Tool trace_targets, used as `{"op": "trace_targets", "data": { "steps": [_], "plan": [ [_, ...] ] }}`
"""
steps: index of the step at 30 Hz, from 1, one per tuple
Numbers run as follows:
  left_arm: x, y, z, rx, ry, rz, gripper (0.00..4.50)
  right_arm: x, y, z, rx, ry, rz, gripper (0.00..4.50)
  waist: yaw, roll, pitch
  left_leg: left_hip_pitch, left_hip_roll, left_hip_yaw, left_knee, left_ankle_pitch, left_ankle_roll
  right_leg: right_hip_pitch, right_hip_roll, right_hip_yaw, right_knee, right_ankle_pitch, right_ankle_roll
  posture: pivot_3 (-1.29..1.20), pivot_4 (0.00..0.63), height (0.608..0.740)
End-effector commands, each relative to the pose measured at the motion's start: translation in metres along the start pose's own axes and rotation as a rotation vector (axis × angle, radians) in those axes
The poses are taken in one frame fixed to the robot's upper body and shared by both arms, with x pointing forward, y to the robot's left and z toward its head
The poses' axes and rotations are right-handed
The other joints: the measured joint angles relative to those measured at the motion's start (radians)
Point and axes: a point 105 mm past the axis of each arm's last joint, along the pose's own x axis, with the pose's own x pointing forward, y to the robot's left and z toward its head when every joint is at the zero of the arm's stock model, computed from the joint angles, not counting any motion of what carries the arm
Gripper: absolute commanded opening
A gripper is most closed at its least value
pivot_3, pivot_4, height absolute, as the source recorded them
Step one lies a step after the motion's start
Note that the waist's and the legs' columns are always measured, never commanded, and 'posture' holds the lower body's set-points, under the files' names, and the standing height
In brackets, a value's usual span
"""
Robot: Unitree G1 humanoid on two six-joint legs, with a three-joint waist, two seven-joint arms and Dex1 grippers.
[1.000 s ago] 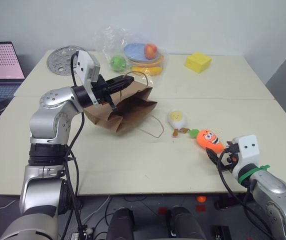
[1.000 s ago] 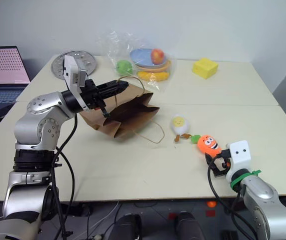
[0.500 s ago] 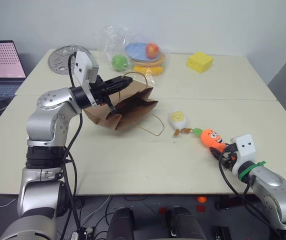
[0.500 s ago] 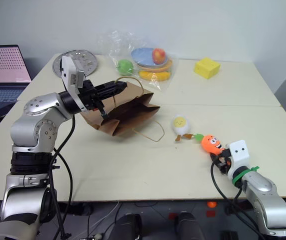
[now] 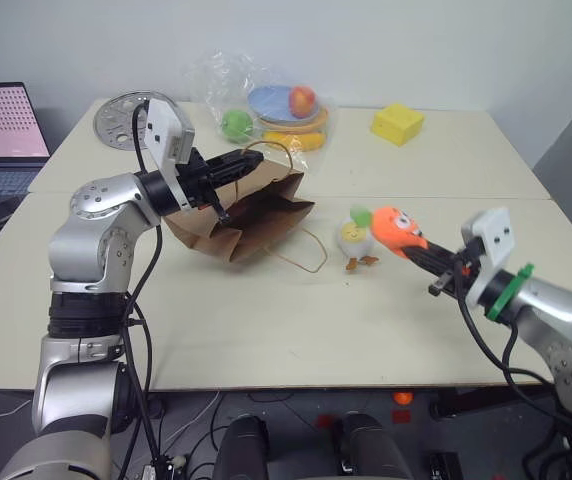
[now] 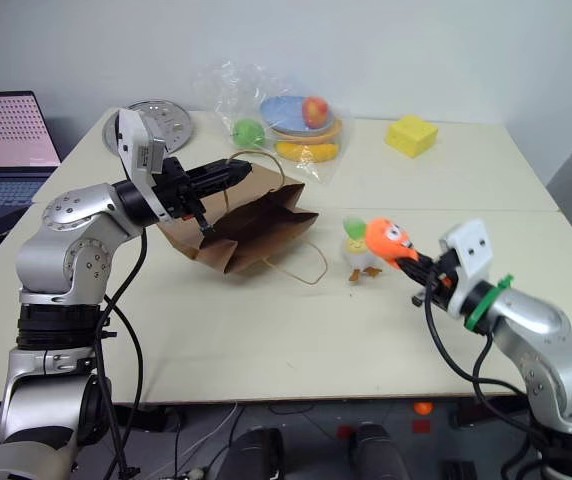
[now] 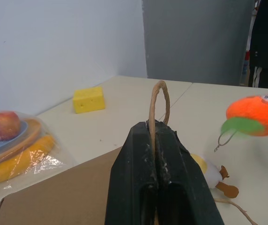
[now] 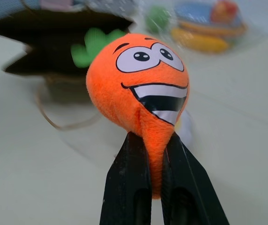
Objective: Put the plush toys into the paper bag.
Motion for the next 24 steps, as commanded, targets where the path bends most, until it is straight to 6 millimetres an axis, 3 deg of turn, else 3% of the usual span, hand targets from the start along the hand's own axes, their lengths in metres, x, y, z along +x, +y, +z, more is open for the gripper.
{"op": "trace_targets", "data": {
  "steps": [1,3,7,14,21,24],
  "plan": [
    [0.001,0.002,0.016,0.050,-0.035,-0.007,0.00,0.014,0.010,0.011,-0.001,-0.007,0.039,0.03,0.000,0.000,0.000,0.000,0.000,0.000,0.000,0.000,0.000,0.000,0.000,0.000,0.000,0.000,0.000,0.00,0.150,0.740],
    [0.003,0.004,0.017,0.052,-0.038,-0.008,0.00,0.027,0.010,0.012,0.005,0.001,0.031,0.03,0.001,0.000,0.000,0.000,0.000,0.000,-0.001,0.000,0.000,0.000,0.000,0.000,0.000,0.000,0.000,0.00,0.150,0.740],
    [0.010,0.001,0.019,0.059,-0.049,-0.029,0.00,0.080,0.027,0.012,0.040,-0.011,0.072,0.03,-0.002,0.000,0.000,-0.001,0.000,0.001,-0.001,0.000,0.000,-0.001,0.000,0.000,0.000,0.001,0.001,0.00,0.150,0.740],
    [0.011,-0.002,0.020,0.070,-0.041,-0.046,0.00,0.136,0.038,0.012,0.055,0.013,0.100,0.03,-0.001,0.000,0.000,-0.002,0.000,0.001,-0.001,0.000,0.000,-0.003,0.000,0.000,0.002,0.001,0.003,0.00,0.150,0.740],
    [0.011,-0.007,0.018,0.067,-0.037,-0.062,0.00,0.170,0.046,0.010,0.018,0.042,0.129,0.03,-0.001,0.000,0.000,-0.002,0.000,0.001,-0.002,0.000,0.000,-0.003,0.000,-0.001,0.003,0.001,0.003,0.00,0.150,0.740],
    [0.011,-0.009,0.018,0.062,-0.037,-0.069,0.00,0.193,0.057,0.011,0.002,0.057,0.144,0.03,-0.003,0.000,0.000,-0.002,0.000,0.001,-0.002,0.000,0.000,-0.003,0.000,-0.001,0.004,0.001,0.003,0.00,0.150,0.740]
  ]
}}
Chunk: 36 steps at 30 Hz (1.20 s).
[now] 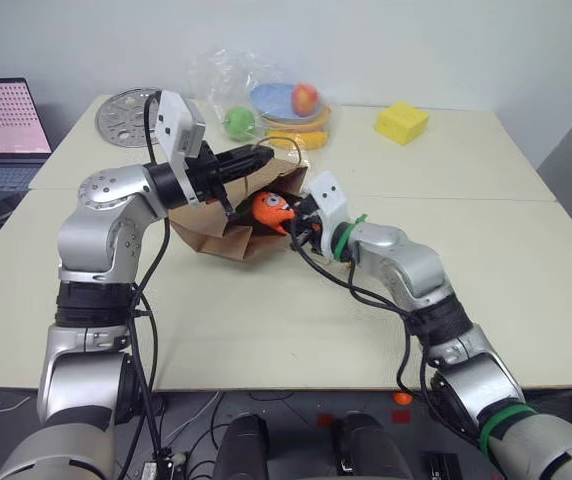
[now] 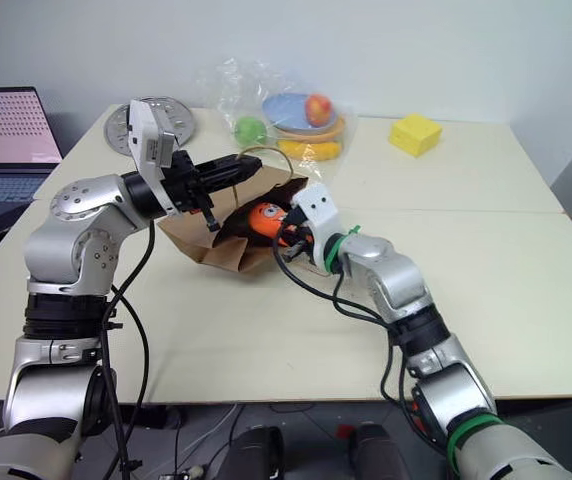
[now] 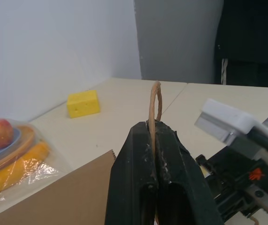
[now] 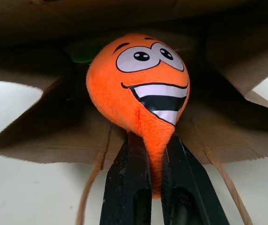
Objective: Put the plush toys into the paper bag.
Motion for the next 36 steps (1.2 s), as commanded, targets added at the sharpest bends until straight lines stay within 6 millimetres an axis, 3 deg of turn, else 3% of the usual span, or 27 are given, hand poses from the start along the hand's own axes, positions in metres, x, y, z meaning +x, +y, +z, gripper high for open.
{"op": "trace_targets", "data": {
  "steps": [1,5,8,13,17,18,22,25,29,32,36],
  "plan": [
    [0.001,-0.005,0.013,0.042,-0.032,-0.017,0.00,0.021,0.011,0.020,-0.066,-0.044,0.023,0.03,-0.002,0.000,0.000,0.000,0.000,0.000,0.000,0.000,0.000,-0.001,0.000,0.000,0.001,0.000,0.000,0.00,0.150,0.740],
    [0.000,-0.006,0.014,0.041,-0.032,-0.018,0.00,0.036,0.022,0.026,-0.050,-0.077,0.049,0.03,-0.002,0.000,0.000,0.000,0.001,-0.001,-0.001,0.000,0.000,-0.001,0.001,-0.001,0.002,0.000,0.000,0.00,0.150,0.740],
    [0.000,-0.006,0.014,0.042,-0.032,-0.019,0.00,0.040,0.025,0.027,-0.018,-0.107,0.056,0.88,0.001,0.000,0.000,0.000,0.001,-0.001,-0.003,0.000,0.000,-0.001,0.001,-0.001,0.001,0.000,0.000,0.00,0.150,0.740],
    [0.000,-0.004,0.015,0.043,-0.030,-0.014,0.00,0.035,0.023,0.033,-0.017,-0.150,0.058,2.76,0.002,0.000,0.000,0.000,0.001,0.000,-0.003,0.000,-0.001,-0.001,0.001,-0.001,0.001,0.000,0.000,0.00,0.150,0.740],
    [-0.002,-0.005,0.013,0.041,-0.028,-0.012,0.00,0.018,0.016,0.039,-0.024,-0.197,0.045,4.28,0.001,0.000,0.000,0.000,0.001,-0.001,-0.003,0.000,-0.001,-0.001,0.001,-0.001,0.001,0.000,0.000,0.00,0.150,0.740],
    [-0.002,-0.004,0.013,0.040,-0.028,-0.012,0.00,0.011,0.015,0.041,-0.029,-0.216,0.046,4.46,0.001,0.000,0.000,0.000,0.001,-0.001,-0.003,0.000,-0.001,-0.001,0.001,-0.001,0.001,0.000,0.000,0.00,0.150,0.740],
    [-0.001,-0.002,0.013,0.039,-0.028,-0.007,0.00,-0.031,0.008,0.045,-0.042,-0.301,0.010,4.46,0.005,0.000,0.000,0.000,0.001,-0.001,-0.004,0.000,-0.001,-0.001,0.001,-0.001,0.001,0.000,0.000,0.00,0.150,0.740],
    [-0.002,-0.001,0.012,0.038,-0.028,-0.004,0.00,-0.059,0.008,0.035,-0.002,-0.312,-0.005,4.46,0.003,0.000,0.000,0.000,0.000,-0.001,-0.005,0.000,-0.001,-0.001,0.001,-0.001,0.001,0.000,0.000,0.00,0.150,0.740],
    [-0.003,-0.001,0.011,0.036,-0.027,-0.002,0.00,-0.089,-0.026,-0.019,0.000,-0.154,-0.237,4.46,0.003,0.000,0.000,0.002,0.001,-0.001,-0.006,0.000,-0.001,-0.001,0.001,-0.001,0.001,-0.001,0.000,0.00,0.150,0.740],
    [-0.002,-0.001,0.011,0.036,-0.029,-0.002,0.00,-0.096,-0.040,-0.044,0.027,-0.087,-0.342,4.46,0.002,0.000,0.000,0.002,0.001,0.000,-0.006,0.000,-0.001,-0.001,0.001,0.000,0.001,-0.002,-0.001,0.00,0.150,0.740],
    [-0.001,-0.002,0.011,0.037,-0.027,-0.008,0.00,-0.088,-0.048,-0.065,0.028,-0.011,-0.403,4.46,-0.007,0.000,0.000,0.004,0.000,0.000,-0.005,0.000,-0.001,-0.001,0.001,0.001,0.001,-0.002,-0.001,0.00,0.150,0.740]
  ]
}}
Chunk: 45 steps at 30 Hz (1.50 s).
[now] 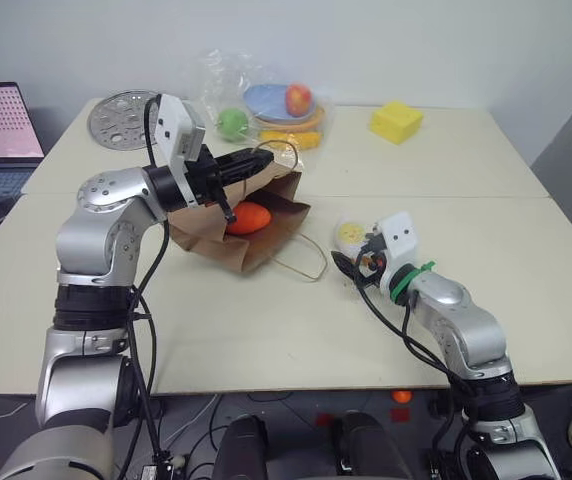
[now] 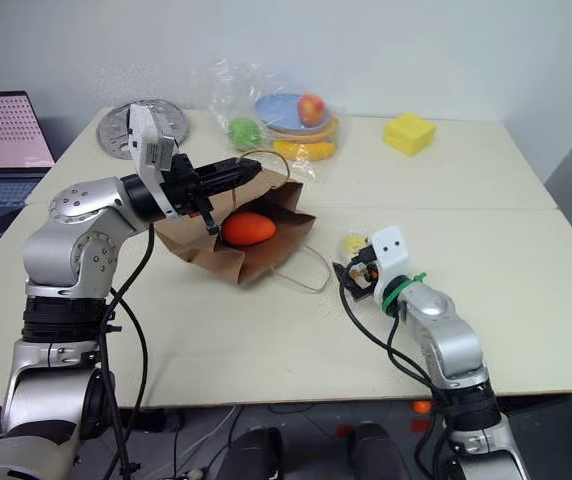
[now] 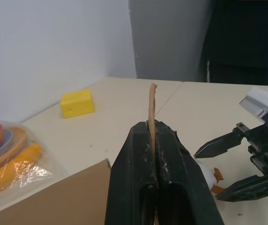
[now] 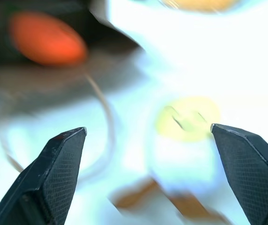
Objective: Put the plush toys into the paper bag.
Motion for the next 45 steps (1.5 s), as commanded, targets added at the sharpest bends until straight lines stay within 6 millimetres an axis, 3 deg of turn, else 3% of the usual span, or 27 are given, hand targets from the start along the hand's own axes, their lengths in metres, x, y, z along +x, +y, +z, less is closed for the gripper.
{"op": "trace_targets", "data": {
  "steps": [1,6,8,14,19,20,22,25,27,31,39,45],
  "plan": [
    [0.001,0.000,0.014,0.042,-0.033,-0.004,0.00,0.008,-0.008,0.003,-0.042,-0.007,-0.072,4.46,0.000,0.000,0.000,0.000,0.000,0.000,0.000,0.000,0.000,0.000,0.000,0.000,0.000,0.000,0.000,0.00,0.150,0.740],
    [-0.001,0.002,0.016,0.049,-0.029,0.000,0.00,0.016,-0.013,-0.004,-0.047,0.013,-0.097,4.46,0.003,0.000,0.000,0.000,0.000,0.000,0.000,0.000,0.000,0.000,0.000,0.000,0.000,0.000,0.000,0.00,0.150,0.740],
    [-0.002,0.001,0.016,0.050,-0.027,0.003,0.00,0.017,-0.016,-0.009,-0.052,0.022,-0.098,4.09,0.004,0.000,0.000,0.000,-0.001,0.000,0.000,0.000,0.000,0.000,0.000,0.001,0.000,0.000,0.000,0.00,0.150,0.740],
    [-0.005,0.002,0.017,0.055,-0.024,0.011,0.00,0.014,-0.025,-0.009,-0.069,0.001,-0.130,2.08,0.004,0.000,0.000,0.000,0.000,-0.001,-0.001,0.000,0.000,0.000,0.000,0.000,0.000,-0.001,0.001,0.00,0.150,0.740],
    [-0.004,0.002,0.018,0.057,-0.024,0.013,0.00,0.012,-0.033,0.009,-0.112,-0.085,-0.139,0.21,0.005,0.000,0.000,0.000,-0.001,0.000,-0.001,0.000,0.000,0.001,0.000,0.000,0.000,-0.001,0.001,0.00,0.150,0.740],
    [-0.004,0.002,0.018,0.057,-0.024,0.013,0.00,0.011,-0.029,0.013,-0.112,-0.104,-0.113,0.02,0.005,0.000,0.000,0.000,-0.001,0.000,-0.001,0.000,0.000,0.001,0.000,0.000,0.000,-0.001,0.001,0.00,0.150,0.740],
    [-0.004,0.001,0.018,0.057,-0.023,0.009,0.00,0.011,-0.017,0.022,-0.105,-0.150,-0.023,0.02,0.005,0.000,0.000,0.000,-0.001,0.000,-0.001,0.000,0.000,0.001,0.000,0.000,0.000,-0.001,0.001,0.00,0.150,0.740],
    [-0.003,0.003,0.019,0.060,-0.024,0.008,0.00,0.007,0.033,0.040,-0.036,-0.181,0.297,0.02,0.004,0.000,0.000,0.000,0.000,-0.001,-0.001,0.000,0.000,0.000,0.001,0.000,0.000,-0.001,0.002,0.00,0.150,0.740],
    [-0.002,0.002,0.020,0.062,-0.024,0.002,0.00,0.010,0.044,0.049,-0.036,-0.187,0.350,0.02,0.003,0.000,0.000,0.000,0.001,-0.001,-0.002,0.000,0.000,0.000,0.002,0.000,0.000,-0.001,0.002,0.00,0.150,0.740],
    [0.000,0.001,0.020,0.065,-0.025,-0.008,0.00,0.021,0.053,0.061,-0.024,-0.208,0.362,0.02,0.005,0.000,0.000,0.000,0.001,-0.002,-0.001,0.000,0.000,0.001,0.002,-0.001,0.001,-0.001,0.001,0.00,0.150,0.740],
    [0.001,-0.004,0.022,0.063,-0.028,-0.029,0.00,0.071,0.077,0.077,0.052,-0.230,0.358,0.02,0.005,0.000,0.000,0.000,0.000,-0.001,-0.001,0.000,0.000,0.001,0.002,0.000,0.001,-0.001,0.001,0.00,0.150,0.740],
    [-0.001,-0.007,0.022,0.065,-0.023,-0.033,0.00,0.098,0.073,0.082,0.102,-0.235,0.265,0.02,0.006,0.000,0.000,0.000,0.000,-0.001,-0.002,0.000,0.000,0.001,0.001,-0.001,0.001,-0.001,0.001,0.00,0.150,0.740]
  ]
}}
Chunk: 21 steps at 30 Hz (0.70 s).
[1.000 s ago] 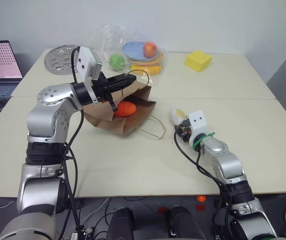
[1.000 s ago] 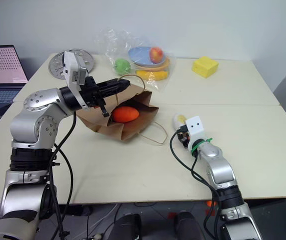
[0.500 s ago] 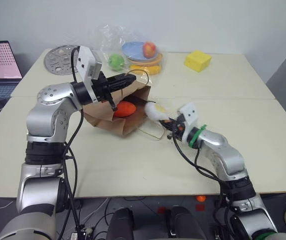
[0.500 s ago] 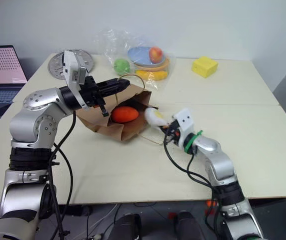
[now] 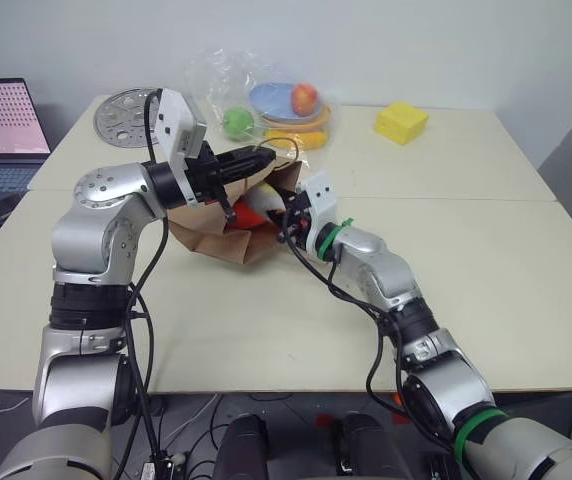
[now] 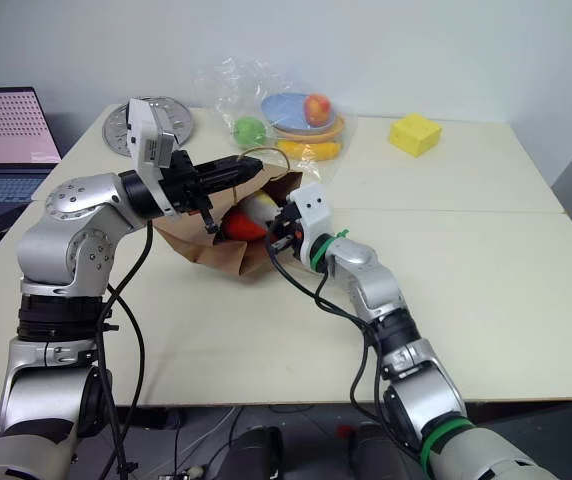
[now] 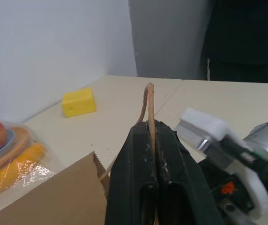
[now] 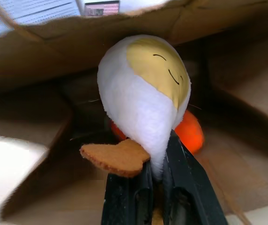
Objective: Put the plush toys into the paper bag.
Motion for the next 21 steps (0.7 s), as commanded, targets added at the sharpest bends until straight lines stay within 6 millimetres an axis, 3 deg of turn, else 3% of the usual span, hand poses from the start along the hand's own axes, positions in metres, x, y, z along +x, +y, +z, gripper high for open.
{"op": "trace_targets", "data": {
  "steps": [1,7,14,17,21],
  "plan": [
    [-0.002,-0.004,0.015,0.045,-0.030,-0.013,0.00,0.007,-0.010,0.012,0.004,-0.064,-0.072,0.02,-0.001,0.000,0.000,0.000,0.000,0.000,0.000,0.000,0.000,0.000,0.000,0.000,0.000,0.000,0.000,0.00,0.150,0.740],
    [-0.004,-0.005,0.013,0.040,-0.023,-0.006,0.00,0.014,-0.019,-0.004,0.000,-0.021,-0.177,0.02,-0.003,0.000,0.000,0.000,0.000,0.000,-0.001,0.000,0.000,0.000,0.000,0.000,0.000,0.000,0.000,0.00,0.150,0.740],
    [-0.004,-0.005,0.014,0.040,-0.025,-0.002,0.00,0.017,-0.012,-0.035,-0.078,0.125,-0.136,0.02,-0.003,0.000,0.000,0.000,0.000,0.000,-0.001,0.000,0.000,0.000,0.000,0.000,0.000,0.000,0.000,0.00,0.150,0.740],
    [-0.004,-0.004,0.013,0.039,-0.024,0.002,0.00,0.015,-0.009,-0.029,-0.069,0.091,-0.100,0.85,-0.003,0.000,0.000,0.000,0.000,0.000,-0.001,0.000,0.000,0.000,0.000,0.000,0.001,0.000,0.000,0.00,0.150,0.740],
    [-0.004,-0.003,0.012,0.037,-0.023,0.006,0.00,0.009,-0.010,-0.024,-0.088,0.074,-0.065,2.35,-0.003,0.000,0.000,0.000,0.000,0.000,-0.001,0.000,0.000,0.000,0.000,0.000,0.001,0.000,0.000,0.00,0.150,0.740]
  ]
}}
